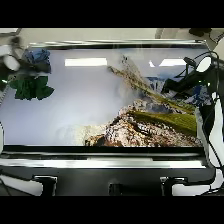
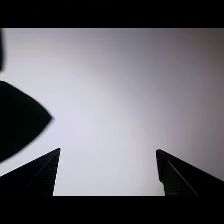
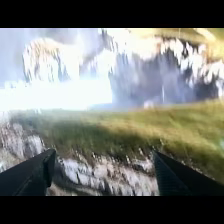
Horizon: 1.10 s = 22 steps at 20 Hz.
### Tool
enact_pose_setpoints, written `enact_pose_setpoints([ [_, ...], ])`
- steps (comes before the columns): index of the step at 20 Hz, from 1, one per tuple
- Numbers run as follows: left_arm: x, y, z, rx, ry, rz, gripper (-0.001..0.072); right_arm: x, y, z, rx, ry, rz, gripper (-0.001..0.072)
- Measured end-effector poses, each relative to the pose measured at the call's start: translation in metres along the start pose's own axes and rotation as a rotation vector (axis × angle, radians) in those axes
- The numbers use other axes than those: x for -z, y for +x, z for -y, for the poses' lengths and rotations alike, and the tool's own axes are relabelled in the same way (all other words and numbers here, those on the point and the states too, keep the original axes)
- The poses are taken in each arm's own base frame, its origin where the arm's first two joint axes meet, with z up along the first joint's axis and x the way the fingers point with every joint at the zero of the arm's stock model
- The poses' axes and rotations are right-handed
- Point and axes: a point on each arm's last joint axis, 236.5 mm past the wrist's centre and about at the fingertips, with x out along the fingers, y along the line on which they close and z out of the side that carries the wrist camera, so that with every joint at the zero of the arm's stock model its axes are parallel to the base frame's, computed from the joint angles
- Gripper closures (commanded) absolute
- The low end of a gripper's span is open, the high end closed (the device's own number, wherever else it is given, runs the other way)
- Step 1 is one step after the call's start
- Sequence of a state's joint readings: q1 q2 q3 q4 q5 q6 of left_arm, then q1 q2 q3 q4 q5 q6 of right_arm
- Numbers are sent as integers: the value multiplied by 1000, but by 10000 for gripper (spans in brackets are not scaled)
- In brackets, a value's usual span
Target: Fold the clothes and pants, and hang the long-sleeved shirts on hangers.
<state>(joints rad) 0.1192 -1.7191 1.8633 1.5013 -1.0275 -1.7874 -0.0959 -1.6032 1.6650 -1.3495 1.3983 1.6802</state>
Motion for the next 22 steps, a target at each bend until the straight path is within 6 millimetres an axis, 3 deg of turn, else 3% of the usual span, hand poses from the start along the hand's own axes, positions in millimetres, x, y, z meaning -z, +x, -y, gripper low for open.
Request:
enact_pose_setpoints([
  [1, -8, 6, -44, -49, -79, -27, -6, -3, 1, 0, 0, 0, 11, 38],
  [3, -1, 16, -126, -103, -254, -100, -8, -8, 4, 0, -2, 2, 28, 41],
  [5, 21, 32, -176, -95, -407, -158, -8, -12, 9, 1, -4, 4, 34, 42],
  [7, 33, 49, -204, -68, -494, -158, -8, -13, 16, 2, -4, 8, 28, 42],
  [11, 18, 83, -205, 52, -537, -52, -8, -6, 28, 4, -2, 14, -18, 42],
  [14, 8, 100, -189, 113, -482, 1, -8, 2, 31, 6, 3, 15, -54, 41],
  [17, 11, 117, -176, 139, -427, 9, -2, 10, 32, 7, 6, 15, -90, 41],
  [18, 13, 122, -173, 144, -418, 9, 126, 13, 31, 7, 8, 15, -105, 42],
  [19, 16, 127, -169, 150, -412, 3, 474, 16, 31, 7, 9, 15, -118, 42],
  [20, 20, 132, -167, 155, -410, -10, 676, 20, 31, 8, 11, 15, -135, 43],
  [22, 29, 136, -160, 172, -411, -41, 679, 26, 28, 8, 13, 14, -159, 43],
])
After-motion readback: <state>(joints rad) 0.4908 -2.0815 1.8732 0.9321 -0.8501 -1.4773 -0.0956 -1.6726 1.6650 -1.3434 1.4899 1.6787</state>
